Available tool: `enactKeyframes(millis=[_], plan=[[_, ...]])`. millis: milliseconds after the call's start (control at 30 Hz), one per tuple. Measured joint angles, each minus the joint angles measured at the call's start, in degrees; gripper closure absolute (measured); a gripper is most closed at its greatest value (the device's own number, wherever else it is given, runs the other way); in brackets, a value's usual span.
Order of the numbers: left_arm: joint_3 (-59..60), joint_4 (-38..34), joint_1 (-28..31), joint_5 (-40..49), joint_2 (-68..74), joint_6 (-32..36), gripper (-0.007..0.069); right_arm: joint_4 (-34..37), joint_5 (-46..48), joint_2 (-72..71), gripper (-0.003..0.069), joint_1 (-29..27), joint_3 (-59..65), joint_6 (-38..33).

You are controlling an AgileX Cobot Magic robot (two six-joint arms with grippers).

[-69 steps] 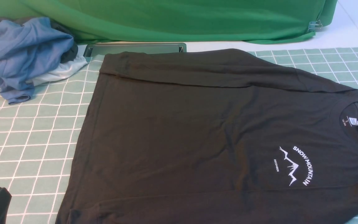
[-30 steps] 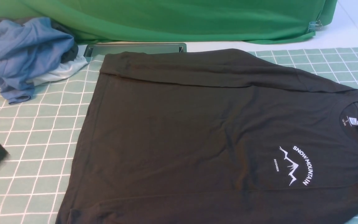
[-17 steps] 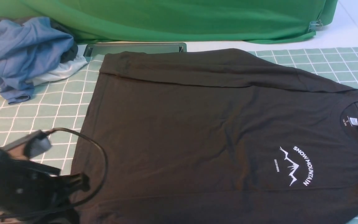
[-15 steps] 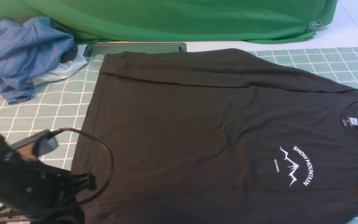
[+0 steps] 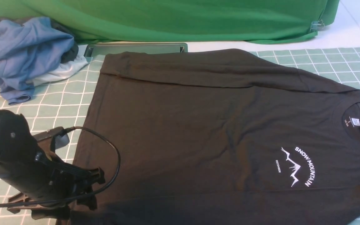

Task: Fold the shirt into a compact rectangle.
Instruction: 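Grasp the left edge of the dark T-shirt lying flat on the table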

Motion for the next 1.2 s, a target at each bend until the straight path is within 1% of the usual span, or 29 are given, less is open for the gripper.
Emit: enactKeyframes(millis=[300,467,800,867,933,967,1000,1067,1100,1133,1167,1200], plan=[[0.0,0.3,0.0,-0.4,3.4,0.0,0.0206,0.0,-0.5,0.0,0.0580,0.0,0.0,-0.5],[0.0,0.3,0.0,-2.3,4.8,0.0,0.0206,0.1,-1.1,0.0,0.0573,0.0,0.0,-0.9],[0.0,0.4,0.0,-2.5,5.0,-2.7,0.0213,0.1,-3.0,0.0,0.0561,0.0,0.0,-1.0],[0.0,0.6,0.0,-2.5,5.0,-3.6,0.0246,0.1,-3.0,0.0,0.0557,0.0,0.0,-1.0],[0.0,0.7,0.0,-2.5,5.0,-4.0,0.0305,0.1,-3.0,0.0,0.0557,0.0,0.0,-1.1],[0.0,0.7,0.0,-2.4,5.0,-4.0,0.0312,0.1,-3.2,0.0,0.0556,0.0,0.0,-1.1],[0.0,0.7,0.0,-2.3,5.1,-4.1,0.0382,0.1,-3.6,0.0,0.0553,0.0,0.0,-1.1],[0.0,0.7,0.0,-2.1,5.1,-4.1,0.0442,0.1,-4.0,0.0,0.0552,0.0,0.0,-0.8],[0.0,0.8,0.0,-1.8,5.1,-3.6,0.0525,0.1,-4.5,0.0,0.0549,0.0,0.0,-0.6],[0.0,0.8,0.0,-1.7,5.1,-3.5,0.0542,0.1,-4.5,0.0,0.0547,0.0,0.0,-0.6],[0.0,0.8,0.0,-1.1,5.1,-2.6,0.0581,0.1,-4.6,0.0,0.0545,0.0,0.0,-0.5],[0.0,0.8,0.0,-0.5,4.9,-2.3,0.0594,0.1,-4.7,0.0,0.0543,0.0,0.0,-0.4]])
